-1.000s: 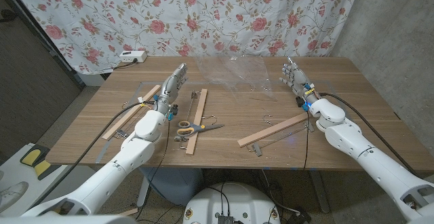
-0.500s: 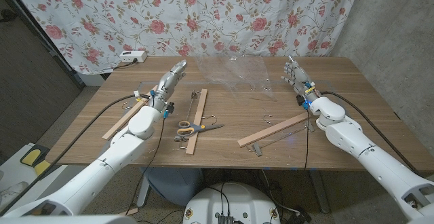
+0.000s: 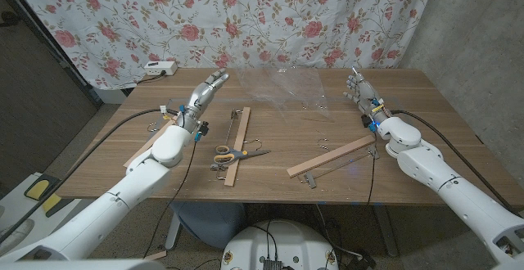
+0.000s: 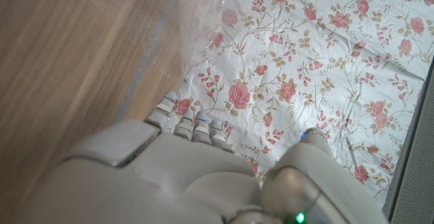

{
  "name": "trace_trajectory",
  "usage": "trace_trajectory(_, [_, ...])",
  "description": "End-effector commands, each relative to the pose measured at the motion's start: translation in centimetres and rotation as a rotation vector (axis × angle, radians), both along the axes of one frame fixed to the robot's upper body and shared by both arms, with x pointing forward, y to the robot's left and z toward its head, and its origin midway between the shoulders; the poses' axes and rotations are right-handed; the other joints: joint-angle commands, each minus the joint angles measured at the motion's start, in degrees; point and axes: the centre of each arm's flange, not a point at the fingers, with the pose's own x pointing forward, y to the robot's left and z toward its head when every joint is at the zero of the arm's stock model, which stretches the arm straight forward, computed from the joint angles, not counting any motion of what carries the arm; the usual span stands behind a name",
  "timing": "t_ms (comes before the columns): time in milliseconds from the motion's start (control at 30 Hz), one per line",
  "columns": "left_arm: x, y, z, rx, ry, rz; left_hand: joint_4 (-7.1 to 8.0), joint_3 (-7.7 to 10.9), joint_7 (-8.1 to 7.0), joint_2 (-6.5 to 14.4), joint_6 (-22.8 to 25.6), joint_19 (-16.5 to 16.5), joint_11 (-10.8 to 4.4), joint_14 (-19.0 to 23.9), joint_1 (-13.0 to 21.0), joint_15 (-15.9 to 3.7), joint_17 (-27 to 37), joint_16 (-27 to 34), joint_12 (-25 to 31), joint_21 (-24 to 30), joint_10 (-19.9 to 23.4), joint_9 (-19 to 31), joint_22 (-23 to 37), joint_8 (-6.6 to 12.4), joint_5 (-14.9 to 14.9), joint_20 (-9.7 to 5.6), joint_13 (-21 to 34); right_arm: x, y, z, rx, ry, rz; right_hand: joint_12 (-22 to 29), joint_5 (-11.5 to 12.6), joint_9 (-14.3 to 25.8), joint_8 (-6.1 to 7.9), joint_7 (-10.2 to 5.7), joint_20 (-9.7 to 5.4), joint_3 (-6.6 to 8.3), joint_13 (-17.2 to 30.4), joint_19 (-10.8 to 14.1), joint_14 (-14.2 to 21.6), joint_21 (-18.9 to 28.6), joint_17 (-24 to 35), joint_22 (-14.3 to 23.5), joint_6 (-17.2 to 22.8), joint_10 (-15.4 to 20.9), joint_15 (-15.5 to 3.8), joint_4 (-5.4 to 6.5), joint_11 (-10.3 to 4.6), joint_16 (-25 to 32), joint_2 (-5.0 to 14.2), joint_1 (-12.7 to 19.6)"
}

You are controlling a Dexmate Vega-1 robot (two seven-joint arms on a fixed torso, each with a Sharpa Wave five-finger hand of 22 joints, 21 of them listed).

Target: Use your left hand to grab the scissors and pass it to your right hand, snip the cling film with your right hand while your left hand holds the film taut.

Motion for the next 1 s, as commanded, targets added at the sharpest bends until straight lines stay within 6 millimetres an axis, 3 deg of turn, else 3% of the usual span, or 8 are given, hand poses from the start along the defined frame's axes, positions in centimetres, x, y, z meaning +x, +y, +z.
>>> trace_trajectory(33, [-1.3,-0.1,0.3,0.098,-0.038,0.155,-0.16,0.48,0.17,0.1,0.4,-0.1,-0.18,0.5,0.9,-0.26,0.2,0.2,0.6,-0.1,1.4,0.2,0.1,0.12,0.2,-0.14,0.1,-0.5,-1.0,0.0,0.003,-0.009,-0.01,-0.1,-0.2,-0.1,-0.07,0.18,0.27,0.33,0.0,0.0,-0.4,0.1,0.0,0.1,-0.2,-0.5,0.02,-0.29,0.09,0.1,0.05,0.5])
trace_trajectory(533, [-2.4,-0.5,1.2,0.133,-0.062,0.189,-0.25,0.49,0.72,-0.3,0.1,-0.1,-0.77,1.6,1.7,-0.49,0.2,0.4,1.3,-0.1,3.5,0.1,0.1,-0.04,0.1,-0.19,0.3,0.2,-1.7,0.2,0.02,-0.021,-0.017,-0.2,-0.2,-0.3,0.0,0.12,0.35,0.33,-0.3,-0.2,-0.5,0.2,-0.4,0.1,-0.2,-0.4,-0.01,-0.4,0.15,0.2,0.15,0.5])
trace_trajectory(1000, [-4.1,-1.4,2.3,0.245,-0.113,0.336,-0.31,0.43,0.6,-0.8,-1.9,0.1,-0.67,1.9,2.4,-0.16,0.3,0.3,1.5,0.0,4.0,0.2,0.1,-0.55,0.0,-0.01,0.7,0.5,-2.6,0.2,0.033,-0.031,-0.027,-0.2,-0.2,-0.5,0.1,0.03,0.17,0.39,-0.4,-0.1,-0.3,0.3,-0.7,0.1,-0.2,-0.2,-0.17,-0.51,0.12,0.4,0.34,0.7])
